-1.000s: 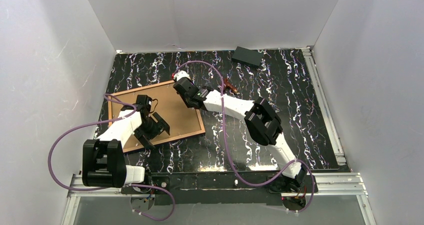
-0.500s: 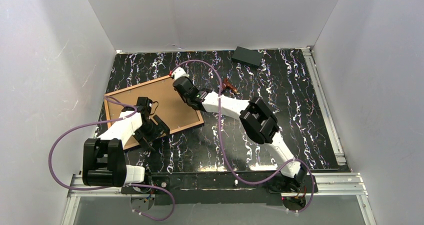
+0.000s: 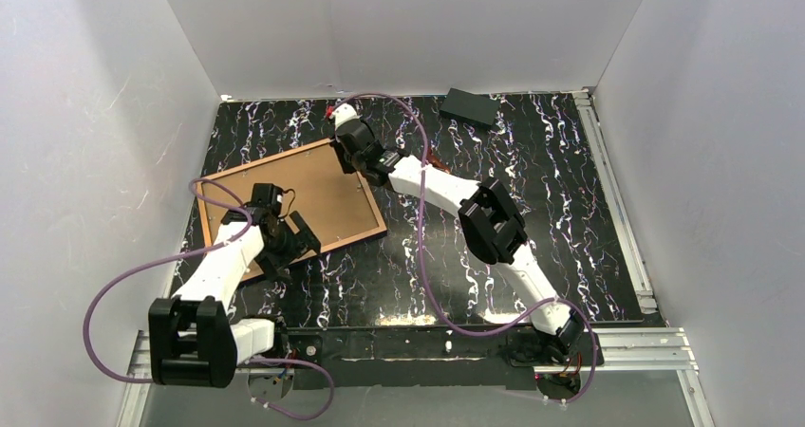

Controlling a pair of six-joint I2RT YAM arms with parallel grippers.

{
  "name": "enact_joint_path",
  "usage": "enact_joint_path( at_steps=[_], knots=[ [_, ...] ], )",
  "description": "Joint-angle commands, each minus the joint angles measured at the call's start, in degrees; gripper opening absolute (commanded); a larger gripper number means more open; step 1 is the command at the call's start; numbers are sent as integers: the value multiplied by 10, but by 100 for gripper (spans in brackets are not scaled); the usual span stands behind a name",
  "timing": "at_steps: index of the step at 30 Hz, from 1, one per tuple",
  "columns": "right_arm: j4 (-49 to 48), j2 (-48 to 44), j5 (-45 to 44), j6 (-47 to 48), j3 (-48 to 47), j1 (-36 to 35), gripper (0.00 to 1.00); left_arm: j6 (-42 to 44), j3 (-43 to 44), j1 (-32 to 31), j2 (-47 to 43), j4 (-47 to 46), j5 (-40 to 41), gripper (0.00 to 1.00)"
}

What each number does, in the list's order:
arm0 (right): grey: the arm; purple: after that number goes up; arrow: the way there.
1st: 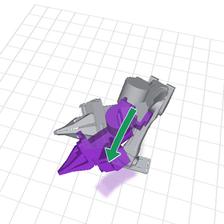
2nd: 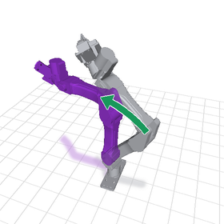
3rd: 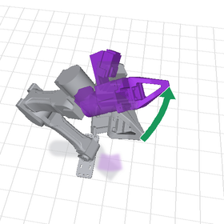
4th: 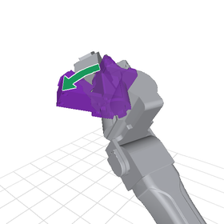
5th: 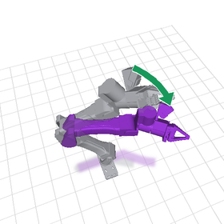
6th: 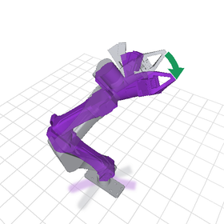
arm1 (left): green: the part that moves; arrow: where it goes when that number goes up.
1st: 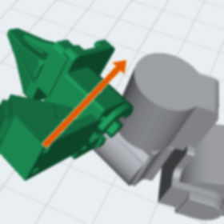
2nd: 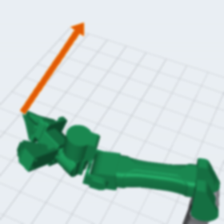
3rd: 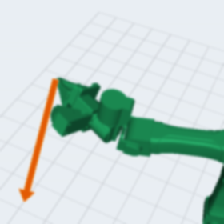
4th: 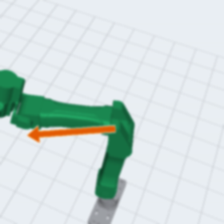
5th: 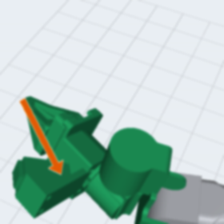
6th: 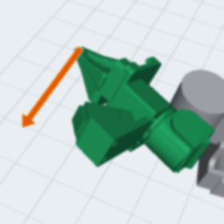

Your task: Take the photo out of the frame

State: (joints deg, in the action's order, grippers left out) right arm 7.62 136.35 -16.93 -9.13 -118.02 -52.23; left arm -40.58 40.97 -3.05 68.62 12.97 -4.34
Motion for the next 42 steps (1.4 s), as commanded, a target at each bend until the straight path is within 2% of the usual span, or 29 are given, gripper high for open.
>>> enact_joint_path(
  at_steps=[1,6,10,15,25,35,42],
  knots=[
    [24,-47,9,-40,-12,3,1,40,10,4,-34,53,-15,88],
    [31,-112,-35,-84,115,2,1,10,42,4,17,13,-40,88],
    [32,-116,-50,-101,147,2,1,1,82,7,81,14,-36,86],
    [45,-89,-57,-102,125,2,1,-1,103,13,141,6,-73,81],
    [34,-57,-30,-78,85,5,1,-5,73,15,162,9,-47,66],
    [70,-15,-39,-77,33,5,1,-8,73,20,173,33,-26,63],
    [35,-16,-19,-79,41,8,1,-12,66,20,171,31,-28,61]
  ],
)
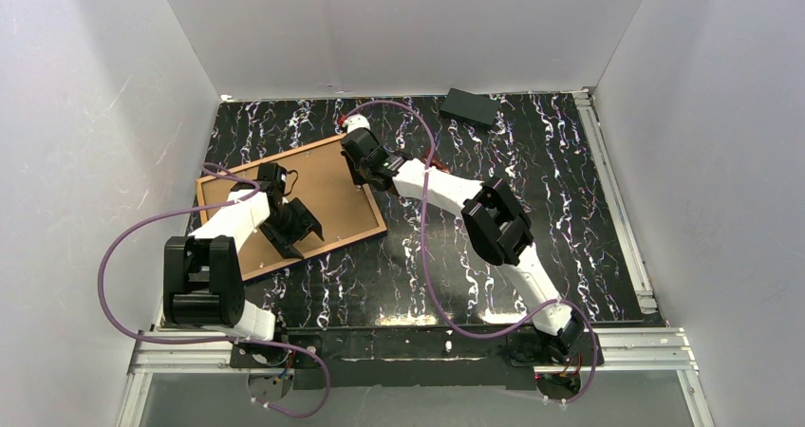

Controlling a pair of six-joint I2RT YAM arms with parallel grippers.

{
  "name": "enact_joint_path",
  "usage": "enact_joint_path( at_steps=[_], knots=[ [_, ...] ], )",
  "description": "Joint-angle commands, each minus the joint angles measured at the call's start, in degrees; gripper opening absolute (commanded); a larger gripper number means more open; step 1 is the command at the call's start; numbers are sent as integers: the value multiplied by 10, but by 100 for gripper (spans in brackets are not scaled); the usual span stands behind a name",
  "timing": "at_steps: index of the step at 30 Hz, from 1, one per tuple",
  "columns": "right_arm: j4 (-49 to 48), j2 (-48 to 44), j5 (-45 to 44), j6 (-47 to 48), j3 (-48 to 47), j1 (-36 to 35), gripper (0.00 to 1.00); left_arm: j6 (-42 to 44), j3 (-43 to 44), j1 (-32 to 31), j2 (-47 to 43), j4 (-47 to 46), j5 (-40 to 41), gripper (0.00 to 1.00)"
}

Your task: Take the photo out of the frame

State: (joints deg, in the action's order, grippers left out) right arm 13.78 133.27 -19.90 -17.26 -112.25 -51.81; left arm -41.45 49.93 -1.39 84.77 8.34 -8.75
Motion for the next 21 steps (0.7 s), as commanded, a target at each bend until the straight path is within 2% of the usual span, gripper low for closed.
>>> enact_joint_path(
  at_steps=[1,9,13,18,21],
  knots=[
    [-32,17,20,0,-19,5,1,-3,-25,4,9,78,16,61],
    [-100,25,56,0,-18,8,1,-1,-29,4,7,75,12,59],
    [-84,20,63,14,-31,8,1,9,-22,4,3,79,9,59],
    [-19,-94,20,-12,35,8,1,41,-18,3,-44,57,-31,73],
    [23,-203,43,-32,137,8,1,50,-30,-1,-90,15,-68,79]
  ],
)
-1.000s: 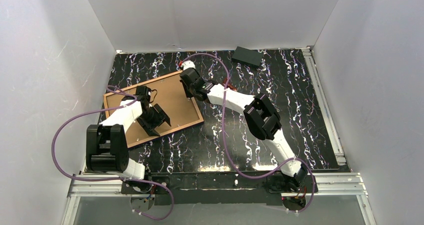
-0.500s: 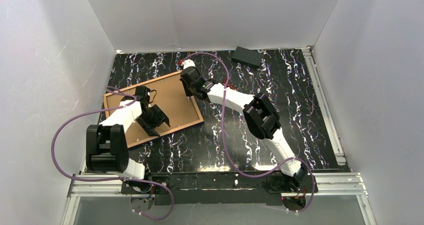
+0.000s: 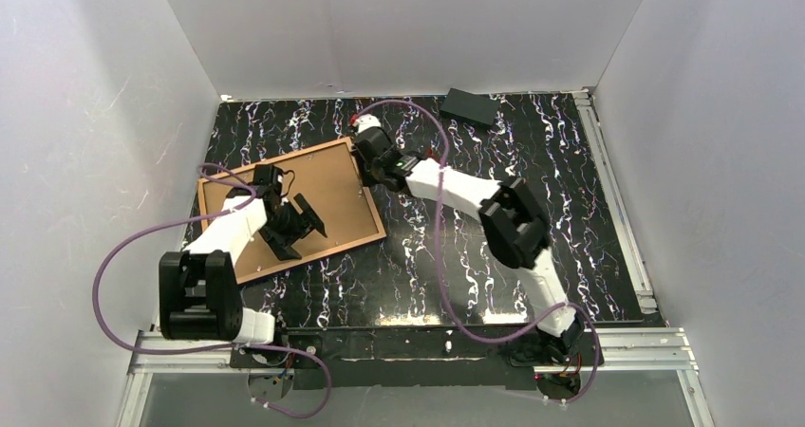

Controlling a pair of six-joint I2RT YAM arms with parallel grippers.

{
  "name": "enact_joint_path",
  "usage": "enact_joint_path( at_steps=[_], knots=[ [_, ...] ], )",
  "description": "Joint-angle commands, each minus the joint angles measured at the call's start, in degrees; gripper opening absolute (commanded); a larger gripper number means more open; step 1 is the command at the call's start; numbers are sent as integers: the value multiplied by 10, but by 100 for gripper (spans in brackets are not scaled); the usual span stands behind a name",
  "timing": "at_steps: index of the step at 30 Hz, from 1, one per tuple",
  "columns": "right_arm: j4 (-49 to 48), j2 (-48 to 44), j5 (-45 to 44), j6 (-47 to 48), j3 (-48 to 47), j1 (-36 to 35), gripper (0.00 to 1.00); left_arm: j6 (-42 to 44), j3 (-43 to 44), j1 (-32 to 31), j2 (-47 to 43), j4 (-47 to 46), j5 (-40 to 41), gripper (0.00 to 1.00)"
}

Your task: Take the photo out of the frame

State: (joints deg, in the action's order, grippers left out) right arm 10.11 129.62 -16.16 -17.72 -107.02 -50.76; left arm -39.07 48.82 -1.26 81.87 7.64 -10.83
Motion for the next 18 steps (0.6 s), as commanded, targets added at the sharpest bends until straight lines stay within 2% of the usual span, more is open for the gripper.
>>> enact_joint_path(
  at_steps=[1,5,9,11,15,18],
  knots=[
    [63,-201,21,-35,129,-1,1,26,-23,-6,-73,2,-65,80],
    [65,-352,102,-64,299,9,1,59,-4,-57,-90,-22,-144,82],
    [38,-493,192,-83,466,26,1,101,2,-127,-128,-28,-163,82],
    [35,-555,205,-96,531,29,1,135,8,-156,-145,-24,-164,83],
    [11,-679,219,-149,646,29,1,222,29,-178,-157,28,-117,89],
    [4,-760,219,-187,712,29,1,308,43,-186,-139,62,-38,97]
  ],
)
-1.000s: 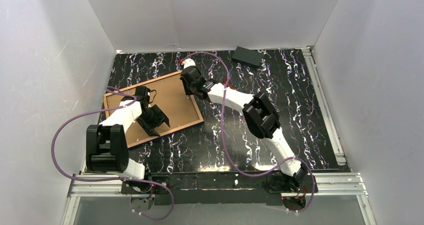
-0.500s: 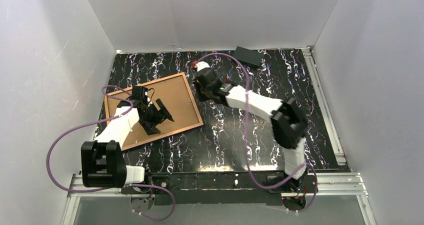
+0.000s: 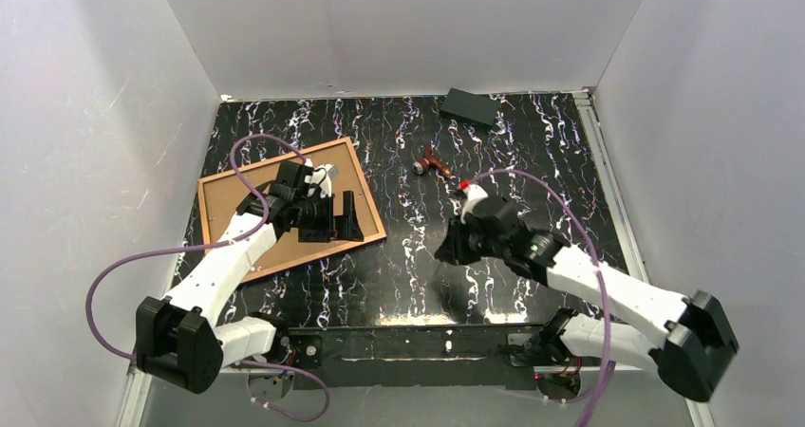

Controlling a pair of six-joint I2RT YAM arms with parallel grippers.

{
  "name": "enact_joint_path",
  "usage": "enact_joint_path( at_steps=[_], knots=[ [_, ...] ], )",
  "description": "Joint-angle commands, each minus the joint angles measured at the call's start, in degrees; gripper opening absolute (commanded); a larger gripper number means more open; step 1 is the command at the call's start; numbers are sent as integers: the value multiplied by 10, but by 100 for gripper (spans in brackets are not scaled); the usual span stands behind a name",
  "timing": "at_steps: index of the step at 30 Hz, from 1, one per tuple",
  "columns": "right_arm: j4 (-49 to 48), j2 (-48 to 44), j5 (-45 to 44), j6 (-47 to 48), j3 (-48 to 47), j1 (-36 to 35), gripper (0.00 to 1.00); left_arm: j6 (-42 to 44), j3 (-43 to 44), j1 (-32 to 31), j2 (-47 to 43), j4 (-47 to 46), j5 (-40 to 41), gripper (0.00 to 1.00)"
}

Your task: Take the photo out of the frame

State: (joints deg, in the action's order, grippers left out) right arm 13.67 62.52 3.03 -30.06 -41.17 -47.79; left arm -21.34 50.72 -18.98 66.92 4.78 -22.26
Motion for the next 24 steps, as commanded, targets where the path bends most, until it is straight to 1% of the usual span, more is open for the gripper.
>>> enact_joint_path(
  at_steps=[1,3,4,7,9,11,15,17,20,22,24],
  knots=[
    [-30,-109,27,-73,67,-1,1,156,21,-15,19,94,105,98],
    [-25,-146,21,-86,89,-1,1,201,15,-21,41,97,149,98],
    [-18,-160,18,-89,94,-1,1,225,17,-21,62,101,158,98],
    [19,-203,17,-90,93,-1,1,276,29,-22,112,126,159,96],
    [36,-229,15,-90,92,-1,1,296,40,-22,139,138,169,94],
    [46,-250,13,-90,92,-2,1,304,50,-22,149,155,148,94],
    [70,-266,15,-85,80,-1,1,317,42,-24,158,144,136,95],
    [79,-269,19,-83,75,-1,1,319,50,-26,173,147,147,93],
    [84,-276,20,-87,76,-1,1,304,64,-31,194,159,167,88],
    [81,-284,19,-94,81,-1,1,302,56,-42,201,151,195,87],
    [76,-293,19,-102,89,-2,1,298,60,-46,213,151,223,82]
  ],
)
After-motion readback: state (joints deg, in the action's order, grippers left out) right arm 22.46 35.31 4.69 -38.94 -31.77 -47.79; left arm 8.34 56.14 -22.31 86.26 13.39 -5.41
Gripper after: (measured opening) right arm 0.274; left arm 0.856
